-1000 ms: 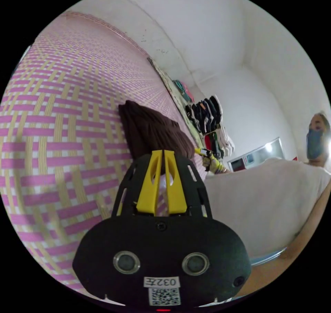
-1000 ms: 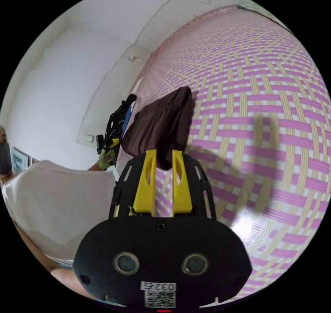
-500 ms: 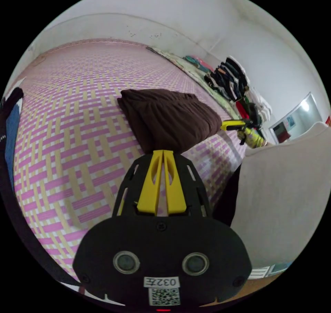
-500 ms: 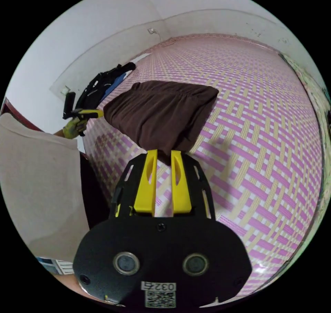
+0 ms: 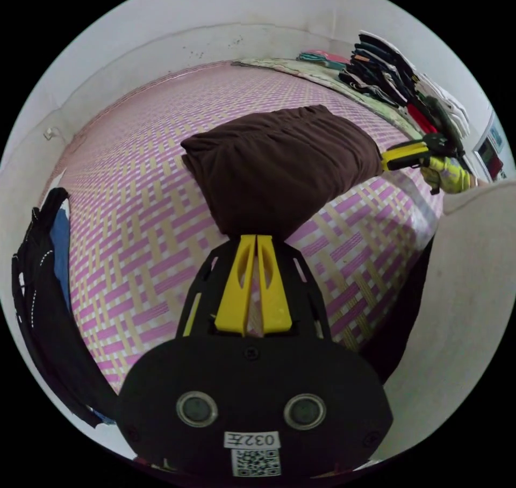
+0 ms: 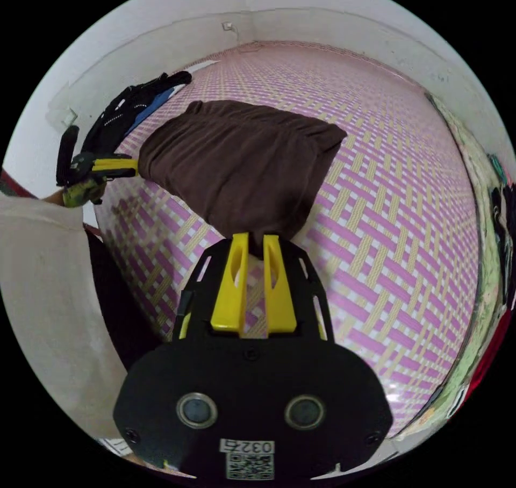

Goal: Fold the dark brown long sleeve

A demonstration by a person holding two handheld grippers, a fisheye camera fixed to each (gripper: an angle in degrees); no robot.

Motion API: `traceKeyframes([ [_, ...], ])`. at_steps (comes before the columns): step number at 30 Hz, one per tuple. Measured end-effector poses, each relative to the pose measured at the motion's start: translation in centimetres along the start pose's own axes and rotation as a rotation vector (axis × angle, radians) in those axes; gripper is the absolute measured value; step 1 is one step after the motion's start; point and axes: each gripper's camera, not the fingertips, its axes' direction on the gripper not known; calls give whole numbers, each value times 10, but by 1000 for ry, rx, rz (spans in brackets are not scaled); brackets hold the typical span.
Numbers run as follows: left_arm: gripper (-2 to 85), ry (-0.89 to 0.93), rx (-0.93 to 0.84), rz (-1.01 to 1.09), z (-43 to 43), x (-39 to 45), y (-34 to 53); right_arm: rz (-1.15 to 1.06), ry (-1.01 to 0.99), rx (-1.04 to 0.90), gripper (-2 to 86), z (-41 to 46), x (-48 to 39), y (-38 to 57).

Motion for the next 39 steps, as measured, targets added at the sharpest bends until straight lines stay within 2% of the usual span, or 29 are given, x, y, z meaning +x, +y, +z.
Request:
traceKeyframes([
  [5,-10,52,-9,-46,-3,-9,-2,101,-121,-43,49,3,13,-9],
  [9,-9,152,26,-219,-19,-45,8,111,-127,-37,47,-15,18,-5],
  [11,-7,228,87,-331,-26,-69,21,144,-149,-4,54,-25,26,4],
  [13,5,397,135,-375,-24,-94,34,165,-185,-3,71,-26,35,15],
  [16,43,407,92,-303,-16,-97,32,176,-242,16,79,-22,43,19],
  [21,65,418,42,-202,-4,-95,15,154,-223,-13,78,-11,45,7],
  [26,24,398,-10,-142,8,-99,12,104,-204,-79,24,1,47,-1],
  [28,-1,460,19,-157,4,-116,17,83,-216,-72,0,-7,54,0],
  [35,-10,472,-10,-72,-10,-138,26,-49,-200,-9,-9,-68,64,13],
  [39,-11,523,-126,-34,21,-127,40,-9,-197,-149,-7,-38,83,42],
])
